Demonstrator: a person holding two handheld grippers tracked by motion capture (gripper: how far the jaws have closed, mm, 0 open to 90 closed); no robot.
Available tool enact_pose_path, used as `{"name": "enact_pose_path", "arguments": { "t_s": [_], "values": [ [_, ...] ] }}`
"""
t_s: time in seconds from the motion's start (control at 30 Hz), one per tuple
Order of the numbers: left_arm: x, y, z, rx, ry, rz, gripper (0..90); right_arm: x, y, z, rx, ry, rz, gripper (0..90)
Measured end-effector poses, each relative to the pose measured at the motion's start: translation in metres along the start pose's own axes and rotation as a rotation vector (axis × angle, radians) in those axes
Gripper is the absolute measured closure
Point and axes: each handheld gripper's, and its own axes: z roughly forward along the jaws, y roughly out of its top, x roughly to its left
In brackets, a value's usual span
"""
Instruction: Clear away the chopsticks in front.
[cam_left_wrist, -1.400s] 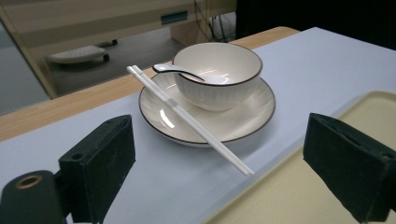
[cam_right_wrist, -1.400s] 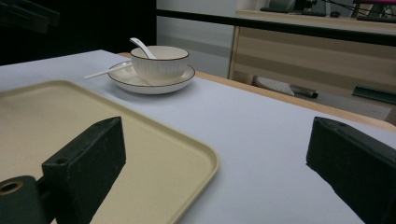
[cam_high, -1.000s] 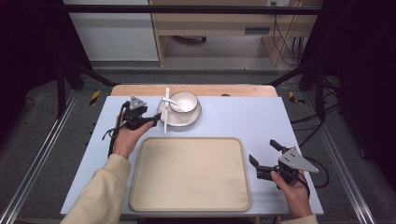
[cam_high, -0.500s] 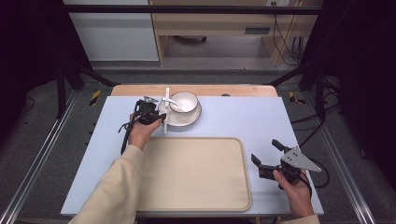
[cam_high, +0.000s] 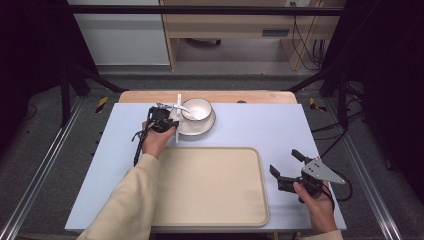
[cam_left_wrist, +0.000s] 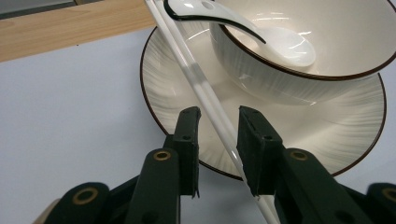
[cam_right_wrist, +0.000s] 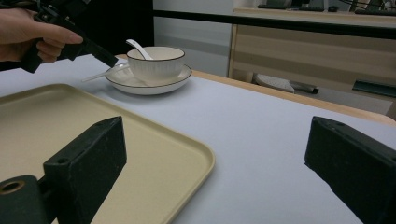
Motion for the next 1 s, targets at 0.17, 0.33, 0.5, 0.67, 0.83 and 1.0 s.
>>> {"name": "enact_pose_path", "arguments": {
  "t_s": [0.17, 0.33, 0.5, 0.67, 0.83, 1.0],
  "values": [
    [0.000, 0.000, 0.003, 0.004, -0.001, -0.002, 70.8, 0.000, 0.000, 0.000, 0.000, 0.001, 0.001, 5.7],
    [-0.001, -0.001, 0.007, 0.014, 0.003, 0.002, 72.0, 0.000, 0.000, 0.000, 0.003, 0.001, 0.005, 5.7],
    [0.000, -0.001, 0.011, 0.018, 0.000, -0.023, 74.5, 0.000, 0.000, 0.000, 0.004, 0.003, 0.002, 5.8],
    [0.000, -0.002, 0.015, 0.012, -0.007, -0.060, 76.7, 0.000, 0.000, 0.000, 0.004, 0.005, 0.004, 5.8],
    [0.001, -0.002, 0.016, 0.005, -0.013, -0.107, 77.9, 0.000, 0.000, 0.000, 0.006, 0.004, 0.003, 5.8],
    [0.001, -0.002, 0.016, 0.000, 0.008, -0.137, 80.5, -0.001, -0.001, 0.000, 0.006, 0.005, 0.004, 5.9]
  ]
}}
